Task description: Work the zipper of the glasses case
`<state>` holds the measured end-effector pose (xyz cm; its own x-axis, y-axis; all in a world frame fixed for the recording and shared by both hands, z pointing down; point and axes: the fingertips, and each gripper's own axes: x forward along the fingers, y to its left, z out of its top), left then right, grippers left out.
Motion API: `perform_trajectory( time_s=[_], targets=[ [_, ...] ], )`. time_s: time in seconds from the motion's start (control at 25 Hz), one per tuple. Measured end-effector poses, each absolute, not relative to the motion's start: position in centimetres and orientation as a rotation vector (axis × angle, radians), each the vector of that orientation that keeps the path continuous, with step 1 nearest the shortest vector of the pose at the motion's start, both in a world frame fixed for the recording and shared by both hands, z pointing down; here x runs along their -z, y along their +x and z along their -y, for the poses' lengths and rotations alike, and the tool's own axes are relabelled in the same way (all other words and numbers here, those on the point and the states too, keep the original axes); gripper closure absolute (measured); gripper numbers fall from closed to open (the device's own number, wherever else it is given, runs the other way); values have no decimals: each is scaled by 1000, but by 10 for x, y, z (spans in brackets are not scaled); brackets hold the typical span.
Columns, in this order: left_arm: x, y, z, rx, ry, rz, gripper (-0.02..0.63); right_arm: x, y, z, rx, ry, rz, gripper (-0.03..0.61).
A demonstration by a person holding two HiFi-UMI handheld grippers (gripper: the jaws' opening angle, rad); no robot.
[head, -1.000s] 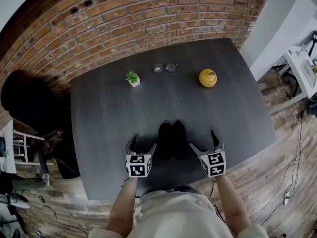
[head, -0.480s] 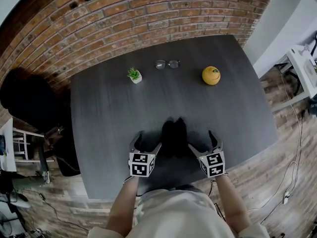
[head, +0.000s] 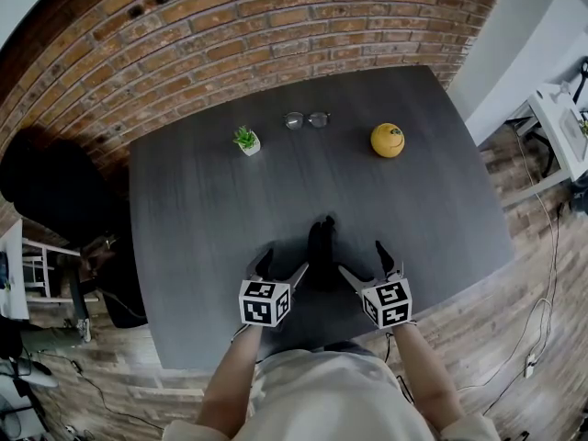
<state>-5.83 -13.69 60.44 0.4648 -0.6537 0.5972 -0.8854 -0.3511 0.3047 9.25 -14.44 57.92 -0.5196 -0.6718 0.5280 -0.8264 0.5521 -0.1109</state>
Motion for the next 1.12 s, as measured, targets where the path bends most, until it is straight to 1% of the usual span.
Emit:
perform_trajectory(
  time_s=[0.32, 0.44, 0.64, 0.92, 1.12],
  targets=[
    [-599, -36, 135, -444, 2130, 1162, 227, -584, 98, 143, -542, 1217, 2342, 121],
    [-601, -24, 135, -379, 2101, 1081, 238, -590, 107, 143, -551, 1221, 2316, 123],
    [-605, -2, 134, -296, 2034, 928, 238, -602, 119, 143, -535, 1206, 2253, 123],
    [-613, 39, 129, -388, 2077, 773, 236, -608, 123, 146, -510, 1185, 2235, 123],
    [-616, 47, 132, -404, 2026, 792, 230, -609, 122, 149, -494, 1177, 2241, 123]
  ],
)
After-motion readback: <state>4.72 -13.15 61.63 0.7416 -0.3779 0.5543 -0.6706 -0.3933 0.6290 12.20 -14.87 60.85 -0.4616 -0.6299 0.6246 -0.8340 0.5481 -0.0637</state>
